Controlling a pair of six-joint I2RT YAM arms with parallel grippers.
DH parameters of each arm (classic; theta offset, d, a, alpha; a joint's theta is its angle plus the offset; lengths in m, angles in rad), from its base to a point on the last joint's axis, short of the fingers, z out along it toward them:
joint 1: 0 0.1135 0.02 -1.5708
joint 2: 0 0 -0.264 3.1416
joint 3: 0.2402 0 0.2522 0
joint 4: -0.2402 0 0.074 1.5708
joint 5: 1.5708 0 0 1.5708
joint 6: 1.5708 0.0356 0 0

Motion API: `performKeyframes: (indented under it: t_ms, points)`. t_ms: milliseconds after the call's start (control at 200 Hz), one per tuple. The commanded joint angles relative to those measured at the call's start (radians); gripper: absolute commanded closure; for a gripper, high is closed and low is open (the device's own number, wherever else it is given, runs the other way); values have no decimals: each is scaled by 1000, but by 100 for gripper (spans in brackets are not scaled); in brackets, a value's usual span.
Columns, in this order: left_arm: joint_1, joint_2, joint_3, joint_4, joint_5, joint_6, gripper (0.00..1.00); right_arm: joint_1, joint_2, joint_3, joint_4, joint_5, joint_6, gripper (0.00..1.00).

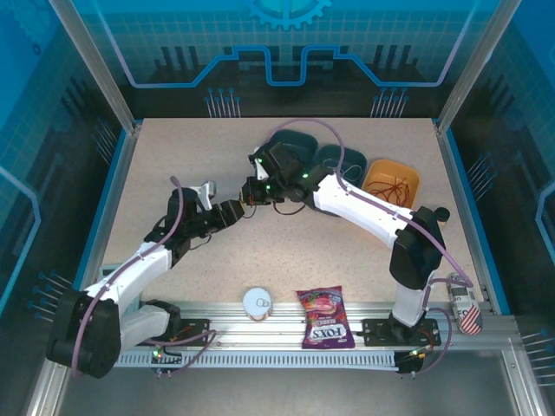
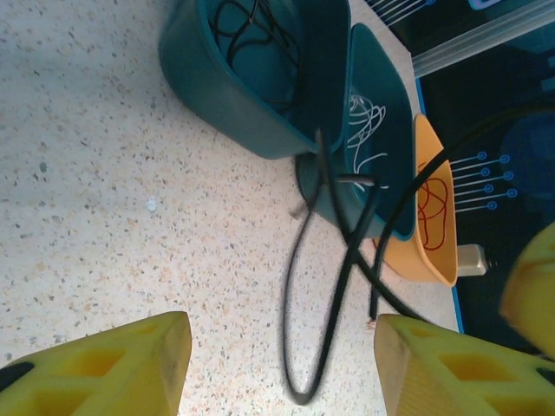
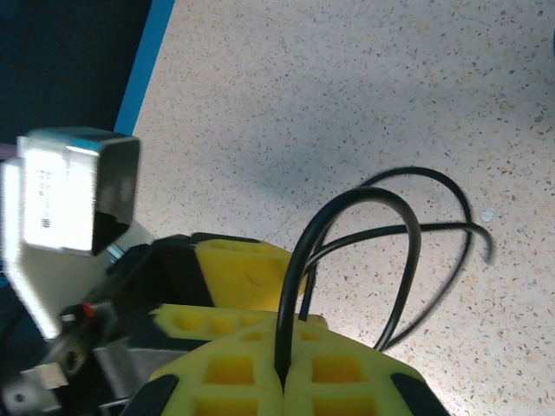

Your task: Untangle the cables

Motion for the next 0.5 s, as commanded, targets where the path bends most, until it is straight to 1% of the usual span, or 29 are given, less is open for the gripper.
performKeyframes:
  t_ms: [0, 140, 230, 370, 440, 490]
  points:
    - [-18, 20, 35, 22, -23, 28, 48, -4, -49, -15, 27, -18, 11, 100]
    - [-19, 30, 25, 41, -66, 16, 59, -2, -70, -24, 30, -14, 10, 100]
    - [-19, 26, 26, 34, -101, 8, 74, -1, -84, -32, 19, 10, 6, 100]
    - [-12, -7, 25, -1, -178, -20, 88, -10, -109, -42, -48, 101, -3, 100]
    - [8, -19, 17, -13, -203, -43, 97, -21, -126, -59, -73, 135, 0, 100]
    - [26, -27, 10, -23, -220, -66, 100, -29, -144, -77, -76, 147, 3, 100]
